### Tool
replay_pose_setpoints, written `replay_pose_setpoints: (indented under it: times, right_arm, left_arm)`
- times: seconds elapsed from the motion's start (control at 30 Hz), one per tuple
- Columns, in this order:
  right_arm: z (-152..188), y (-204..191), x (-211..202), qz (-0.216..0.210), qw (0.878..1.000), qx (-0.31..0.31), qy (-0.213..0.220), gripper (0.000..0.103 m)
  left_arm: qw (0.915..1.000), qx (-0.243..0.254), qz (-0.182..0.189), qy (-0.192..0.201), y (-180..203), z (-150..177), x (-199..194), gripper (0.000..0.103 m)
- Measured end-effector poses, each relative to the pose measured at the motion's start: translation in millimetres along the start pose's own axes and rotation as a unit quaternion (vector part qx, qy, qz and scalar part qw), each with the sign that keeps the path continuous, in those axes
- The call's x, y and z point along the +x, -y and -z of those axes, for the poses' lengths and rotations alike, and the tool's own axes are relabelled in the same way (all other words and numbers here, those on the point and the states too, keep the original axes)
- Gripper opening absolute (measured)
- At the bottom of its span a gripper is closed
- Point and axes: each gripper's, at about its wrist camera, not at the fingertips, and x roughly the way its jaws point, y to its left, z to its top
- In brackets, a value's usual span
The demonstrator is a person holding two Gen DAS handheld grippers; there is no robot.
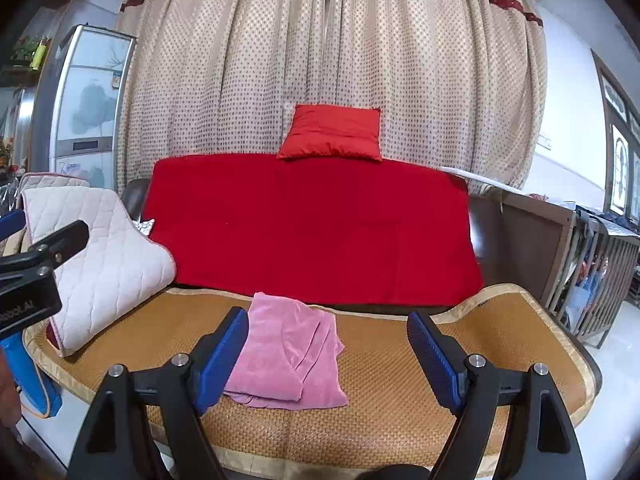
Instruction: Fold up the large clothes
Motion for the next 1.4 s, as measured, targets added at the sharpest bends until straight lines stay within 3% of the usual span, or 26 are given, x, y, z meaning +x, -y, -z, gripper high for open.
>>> replay_pose_setpoints:
  times: [1.4]
  right_arm:
    - [0.3,6.8,-12.9,0.019,1.0,0.004,0.016,0.085]
  left_arm:
    - [0.9999,-0.004,-0.003,0.011,0.6,0.6,-12.3,0.103]
